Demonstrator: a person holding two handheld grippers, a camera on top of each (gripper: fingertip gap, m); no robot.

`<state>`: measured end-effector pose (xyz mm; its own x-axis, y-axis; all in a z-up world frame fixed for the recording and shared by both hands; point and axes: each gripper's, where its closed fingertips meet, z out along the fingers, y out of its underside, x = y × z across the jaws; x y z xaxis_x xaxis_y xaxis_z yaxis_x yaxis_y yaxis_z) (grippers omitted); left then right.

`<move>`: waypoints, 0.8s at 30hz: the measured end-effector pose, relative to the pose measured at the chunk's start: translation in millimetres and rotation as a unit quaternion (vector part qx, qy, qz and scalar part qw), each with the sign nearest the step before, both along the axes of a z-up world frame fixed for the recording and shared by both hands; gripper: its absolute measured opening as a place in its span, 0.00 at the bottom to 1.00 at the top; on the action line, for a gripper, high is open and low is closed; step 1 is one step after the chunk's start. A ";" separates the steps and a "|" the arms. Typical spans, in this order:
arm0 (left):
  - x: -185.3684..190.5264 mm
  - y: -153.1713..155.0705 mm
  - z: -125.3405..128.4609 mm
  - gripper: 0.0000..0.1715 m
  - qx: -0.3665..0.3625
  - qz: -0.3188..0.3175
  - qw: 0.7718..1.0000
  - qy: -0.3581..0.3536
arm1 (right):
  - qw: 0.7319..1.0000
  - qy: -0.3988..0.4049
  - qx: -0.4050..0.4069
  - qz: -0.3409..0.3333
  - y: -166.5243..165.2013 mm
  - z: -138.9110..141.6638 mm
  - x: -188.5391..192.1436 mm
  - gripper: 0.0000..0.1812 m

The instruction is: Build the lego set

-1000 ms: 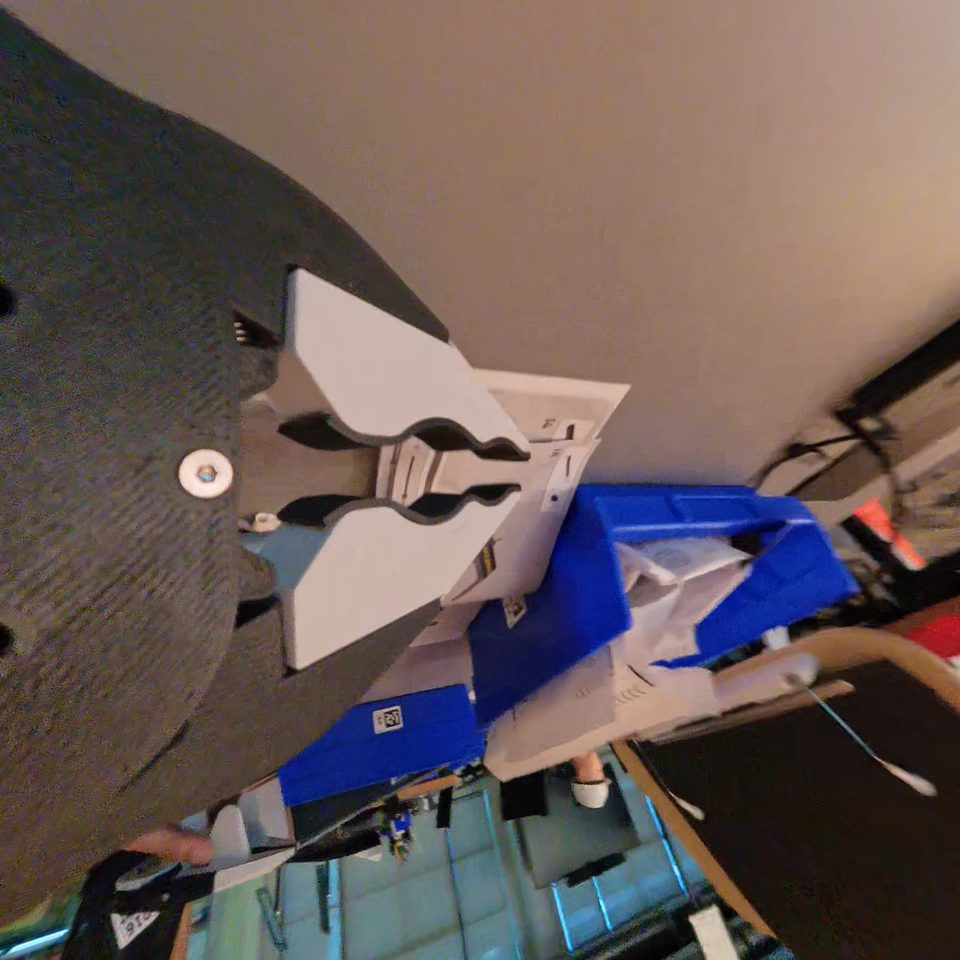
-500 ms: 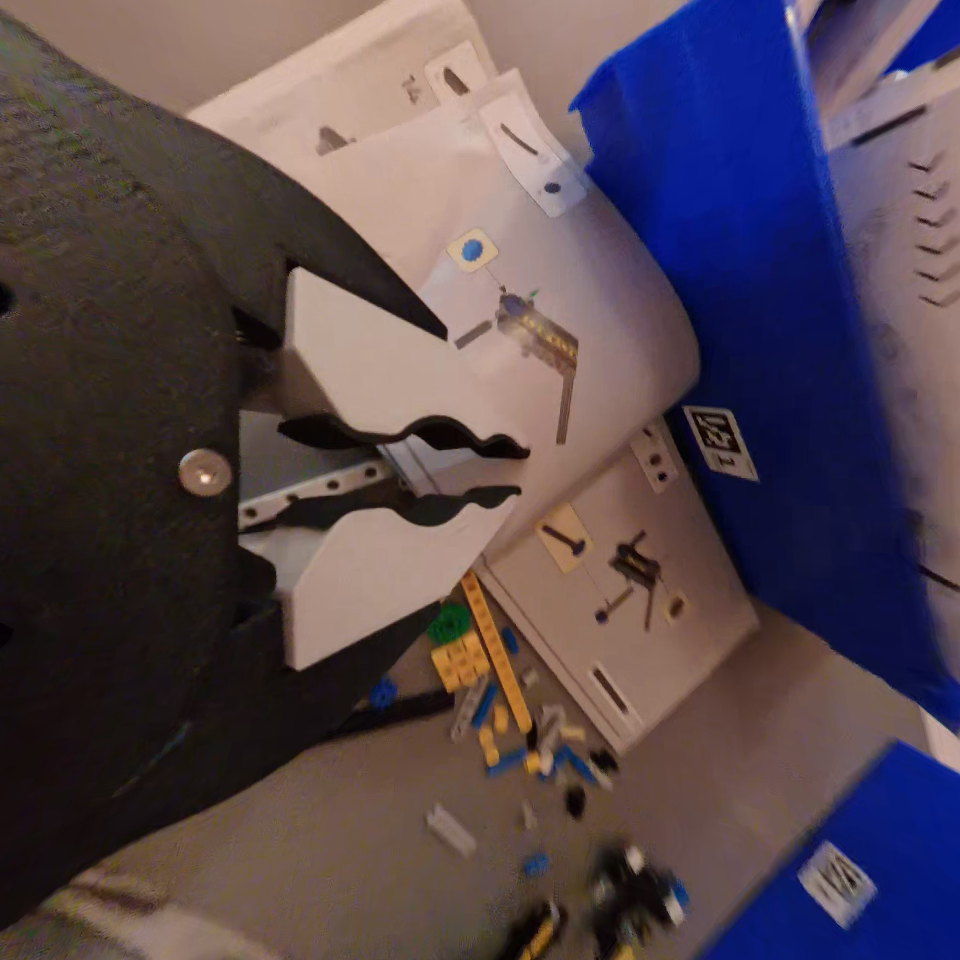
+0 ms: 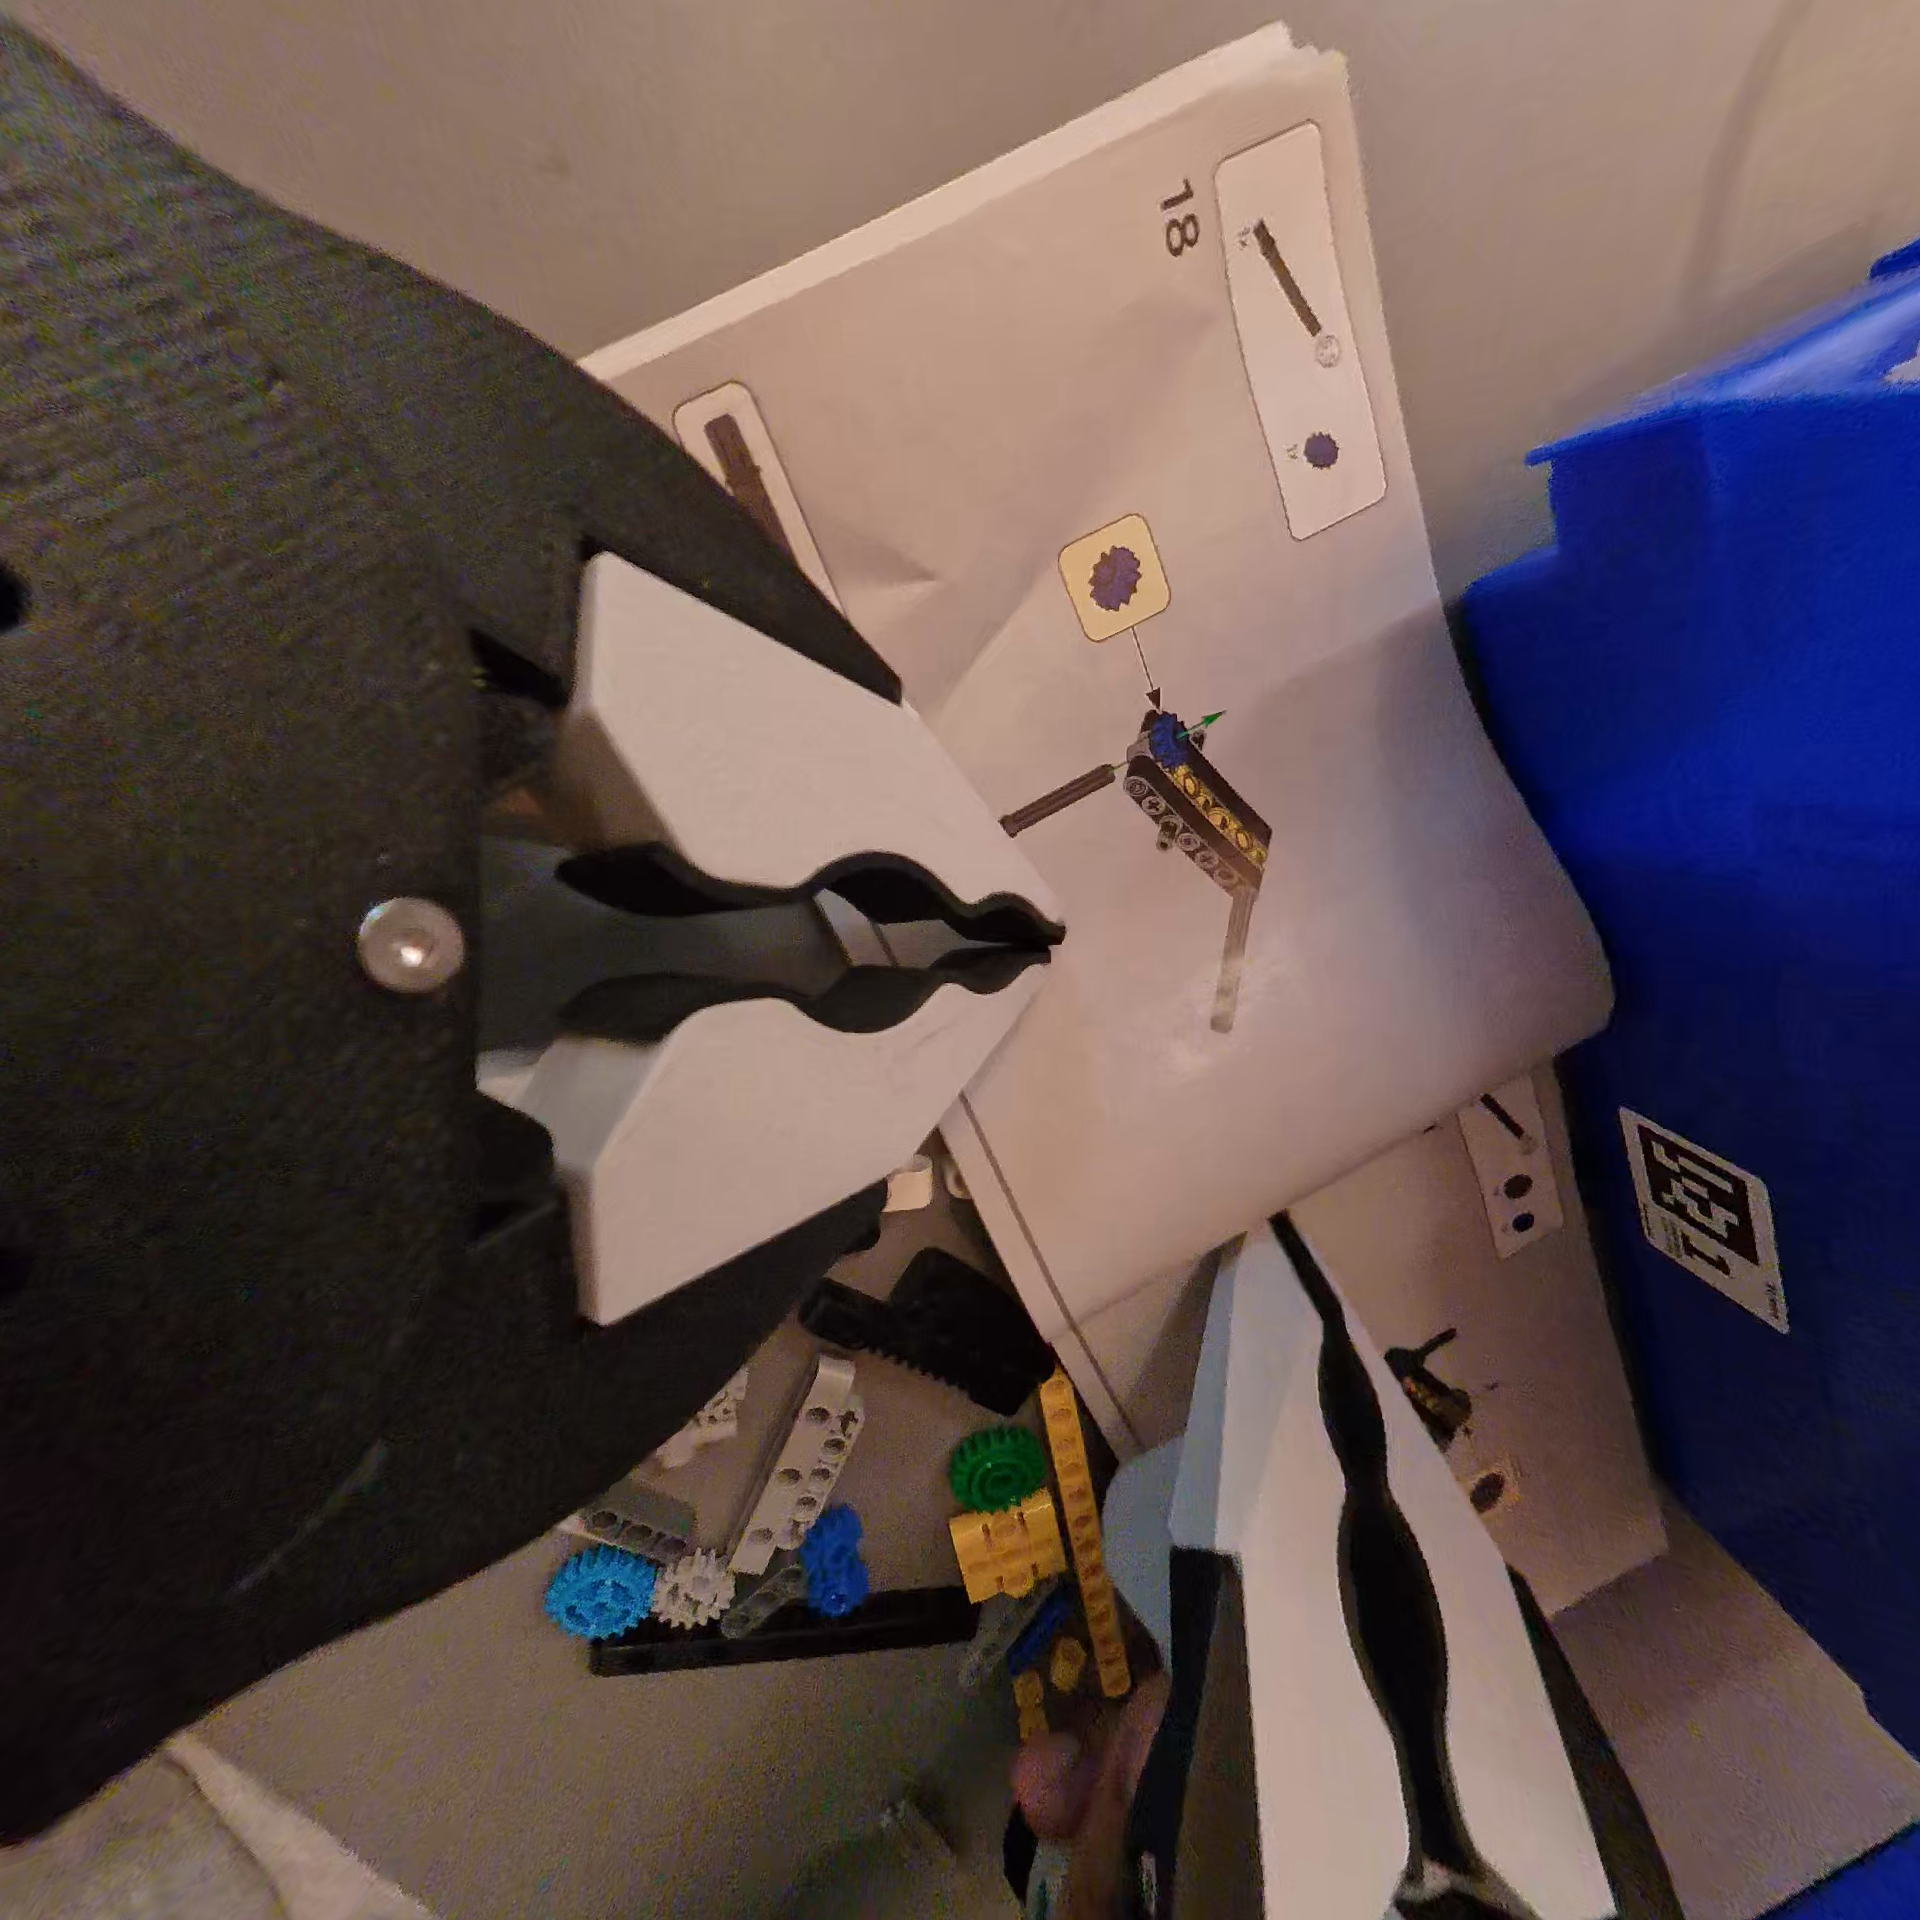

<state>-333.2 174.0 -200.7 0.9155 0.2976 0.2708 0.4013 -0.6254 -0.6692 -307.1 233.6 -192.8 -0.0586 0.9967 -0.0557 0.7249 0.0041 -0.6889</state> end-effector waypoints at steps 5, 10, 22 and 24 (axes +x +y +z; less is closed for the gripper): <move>0.3 -0.8 0.5 0.01 0.026 -0.007 0.999 -0.040 | 1.000 0.007 0.023 -0.001 5.5 8.3 -8.5 0.00; 8.5 6.6 31.1 0.00 0.099 -0.017 0.993 -0.060 | 1.000 -0.008 0.011 0.022 -1.5 8.4 -9.9 0.00; 50.6 38.1 12.1 0.01 0.030 -0.081 0.993 -0.079 | 0.998 -0.016 0.040 0.052 -1.1 3.9 -7.9 0.00; 49.6 36.3 9.2 0.01 0.026 -0.082 0.993 -0.084 | 0.997 -0.012 0.031 0.068 -7.3 4.3 -6.8 0.00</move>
<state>-283.6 210.3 -191.5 0.8913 0.1307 0.4341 0.4056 -0.6577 -0.6348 -313.9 226.3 -188.5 -0.1929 0.9812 0.0037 0.7307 0.1462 -0.6668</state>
